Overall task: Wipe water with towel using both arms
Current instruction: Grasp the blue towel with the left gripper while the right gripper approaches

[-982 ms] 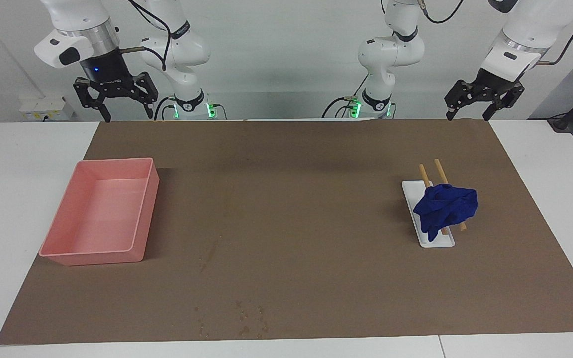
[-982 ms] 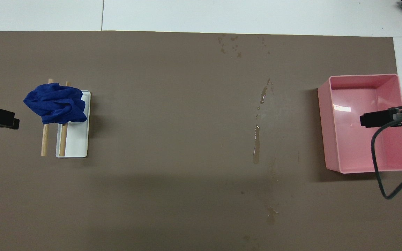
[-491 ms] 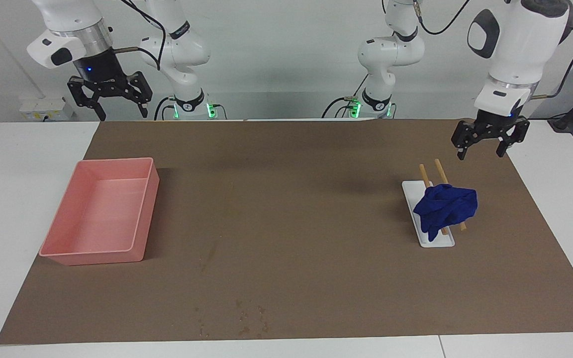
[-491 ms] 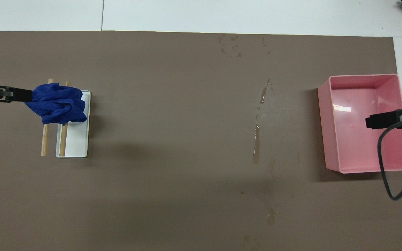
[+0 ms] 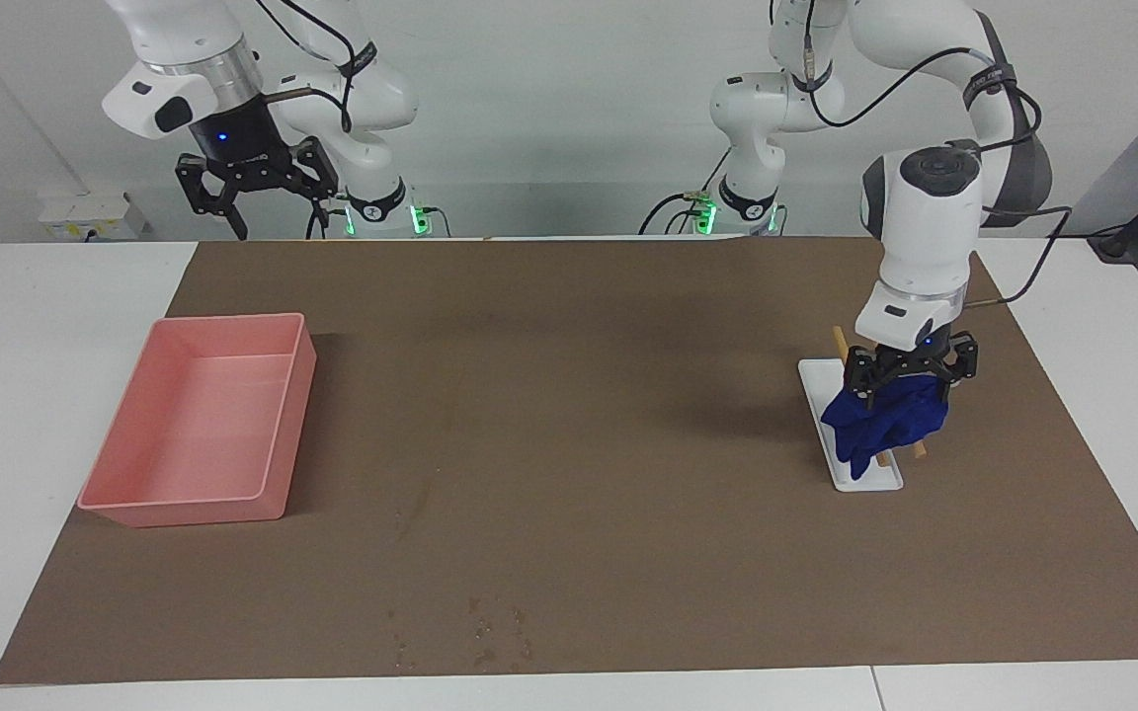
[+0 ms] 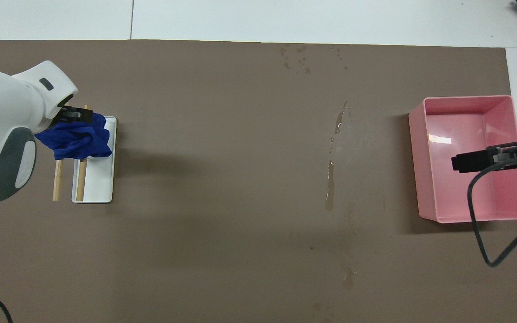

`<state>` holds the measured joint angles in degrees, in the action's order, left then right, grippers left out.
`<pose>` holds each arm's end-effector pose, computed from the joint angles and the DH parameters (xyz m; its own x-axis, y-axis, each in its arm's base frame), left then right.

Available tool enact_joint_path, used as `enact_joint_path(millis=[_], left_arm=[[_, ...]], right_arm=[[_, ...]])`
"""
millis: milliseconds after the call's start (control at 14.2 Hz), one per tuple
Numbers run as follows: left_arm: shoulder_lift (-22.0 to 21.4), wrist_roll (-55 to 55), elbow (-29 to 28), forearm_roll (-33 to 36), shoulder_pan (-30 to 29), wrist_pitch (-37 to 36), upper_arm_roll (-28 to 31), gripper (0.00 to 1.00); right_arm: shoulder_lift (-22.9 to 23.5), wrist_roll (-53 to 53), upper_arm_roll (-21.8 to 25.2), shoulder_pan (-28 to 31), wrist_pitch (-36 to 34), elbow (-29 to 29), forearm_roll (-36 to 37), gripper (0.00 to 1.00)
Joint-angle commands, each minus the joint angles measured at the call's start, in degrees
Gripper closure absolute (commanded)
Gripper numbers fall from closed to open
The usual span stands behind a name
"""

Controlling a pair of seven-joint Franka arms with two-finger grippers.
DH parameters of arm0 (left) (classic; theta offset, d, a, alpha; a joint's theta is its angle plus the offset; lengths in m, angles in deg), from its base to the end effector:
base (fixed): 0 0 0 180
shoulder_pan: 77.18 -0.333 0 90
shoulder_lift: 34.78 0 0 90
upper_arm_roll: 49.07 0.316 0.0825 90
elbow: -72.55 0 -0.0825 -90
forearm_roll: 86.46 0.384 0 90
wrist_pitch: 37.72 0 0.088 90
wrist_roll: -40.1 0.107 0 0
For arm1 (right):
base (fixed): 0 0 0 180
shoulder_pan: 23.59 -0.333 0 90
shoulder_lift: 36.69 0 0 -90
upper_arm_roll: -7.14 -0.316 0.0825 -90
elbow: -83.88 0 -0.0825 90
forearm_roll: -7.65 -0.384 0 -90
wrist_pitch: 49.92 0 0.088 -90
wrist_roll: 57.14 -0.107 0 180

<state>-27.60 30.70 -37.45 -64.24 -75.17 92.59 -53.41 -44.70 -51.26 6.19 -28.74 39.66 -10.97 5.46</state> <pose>0.6089 -0.0569 0.4517 0.9517 -0.1938 0.2381 -0.1199 -0.9486 -0.2927 0.5062 0.0589 0.6583 0.9769 0.2076 0.0512 0.2093 -0.9774 -0.0308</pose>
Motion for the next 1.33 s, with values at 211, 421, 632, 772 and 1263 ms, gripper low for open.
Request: enact_joint_path(millis=[211,421,632,772,1263], left_arm=[[-2.70,-5.69,-7.41,3.54,-0.26,2.40,0.38,0.00],[-2.70,-6.77,-6.89,3.45,-0.26,1.35,0.29,0.18],[-2.79,-6.77,-7.07,3.45,-0.70,0.65,0.29,0.72],[-2.88,-6.86,-7.24,3.36,-0.87,0.73,0.29,0.98],[-0.95,-6.95,2.91,-10.45,-1.40,-11.44,0.29,1.00]], right_arm=[[-3.68,15.82,0.16,-6.35,0.07,-4.55,-1.24,0.00],[-4.03,22.11,0.16,-8.90,0.07,-4.81,-1.24,0.00],[-4.12,35.22,0.16,-11.10,0.42,-4.73,-1.24,0.00],[-4.12,42.06,0.16,-12.07,2.51,-4.90,-1.41,0.00],[-7.54,57.74,0.69,-9.70,13.76,-14.56,-18.10,0.00]])
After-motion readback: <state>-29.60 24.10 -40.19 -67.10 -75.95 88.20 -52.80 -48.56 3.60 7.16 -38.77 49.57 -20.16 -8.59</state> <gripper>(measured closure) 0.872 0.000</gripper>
